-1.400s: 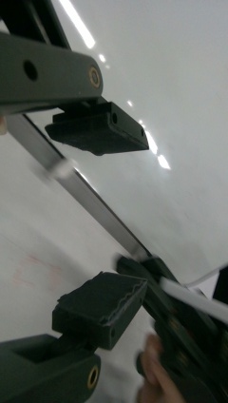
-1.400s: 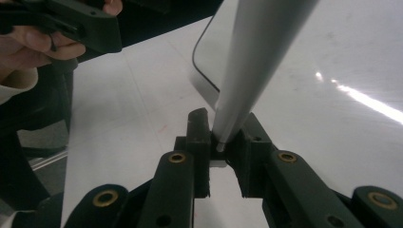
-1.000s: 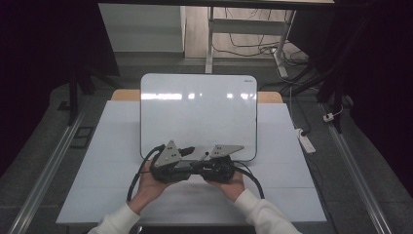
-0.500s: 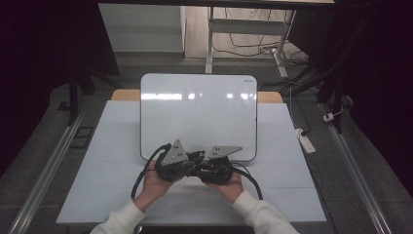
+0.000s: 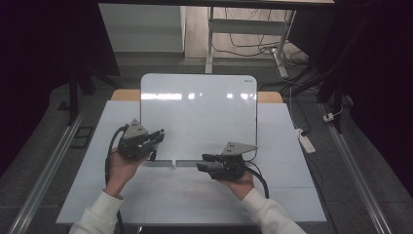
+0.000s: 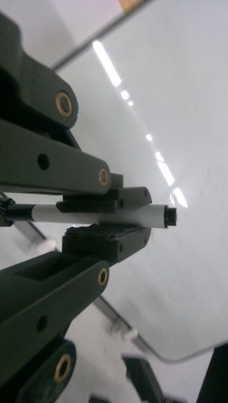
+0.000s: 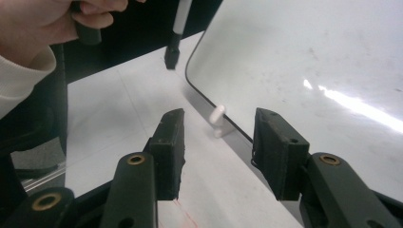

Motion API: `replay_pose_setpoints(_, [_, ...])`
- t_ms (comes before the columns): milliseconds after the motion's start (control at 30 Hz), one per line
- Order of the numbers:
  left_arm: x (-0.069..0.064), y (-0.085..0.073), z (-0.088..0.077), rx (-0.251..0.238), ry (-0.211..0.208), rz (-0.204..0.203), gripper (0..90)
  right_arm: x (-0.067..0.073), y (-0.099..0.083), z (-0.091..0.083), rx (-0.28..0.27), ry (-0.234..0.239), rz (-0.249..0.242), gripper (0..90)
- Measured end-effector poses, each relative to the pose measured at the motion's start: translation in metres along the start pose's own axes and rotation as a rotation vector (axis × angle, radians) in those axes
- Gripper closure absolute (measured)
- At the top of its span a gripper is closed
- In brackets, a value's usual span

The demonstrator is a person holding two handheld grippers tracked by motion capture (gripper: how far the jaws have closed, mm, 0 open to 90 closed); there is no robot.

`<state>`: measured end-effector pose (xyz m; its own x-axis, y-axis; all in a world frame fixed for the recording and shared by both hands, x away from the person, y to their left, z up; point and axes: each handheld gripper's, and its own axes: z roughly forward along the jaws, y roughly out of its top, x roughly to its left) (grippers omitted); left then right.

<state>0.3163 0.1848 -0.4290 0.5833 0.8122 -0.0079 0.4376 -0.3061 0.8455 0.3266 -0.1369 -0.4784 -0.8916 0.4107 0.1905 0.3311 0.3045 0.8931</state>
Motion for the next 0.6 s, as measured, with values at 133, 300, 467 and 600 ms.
replay_pose_setpoints(133, [0.01, 0.003, 0.011, 0.047, 0.039, -0.01, 80.6, -0.005, -0.003, -0.006, 0.002, -0.019, 0.011, 54.1])
replay_pose_setpoints(300, [0.019, 0.004, 0.025, 0.103, 0.07, -0.008, 80.6, -0.01, -0.006, -0.012, 0.004, -0.04, 0.025, 54.1])
replay_pose_setpoints(467, [0.022, 0.006, 0.036, 0.127, 0.092, -0.002, 80.5, -0.011, -0.007, -0.012, 0.007, -0.044, 0.023, 53.7])
replay_pose_setpoints(600, [0.023, 0.008, 0.045, 0.162, 0.108, 0.01, 80.1, -0.011, -0.008, -0.012, 0.008, -0.04, 0.022, 52.9])
